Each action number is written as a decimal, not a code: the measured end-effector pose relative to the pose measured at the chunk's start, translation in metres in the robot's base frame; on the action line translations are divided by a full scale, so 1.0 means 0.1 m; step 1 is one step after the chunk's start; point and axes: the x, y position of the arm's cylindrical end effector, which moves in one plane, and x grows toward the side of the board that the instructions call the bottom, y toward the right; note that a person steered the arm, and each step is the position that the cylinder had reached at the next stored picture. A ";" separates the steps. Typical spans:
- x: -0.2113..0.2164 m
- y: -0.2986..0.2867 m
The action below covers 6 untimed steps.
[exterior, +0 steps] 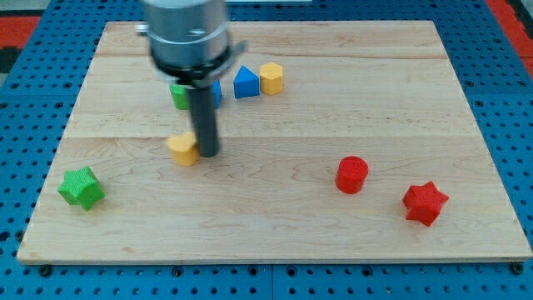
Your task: Move the blue cube along with a green circle to the left of the board
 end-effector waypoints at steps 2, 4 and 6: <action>-0.10 -0.85; -0.57 -0.40; -1.09 0.21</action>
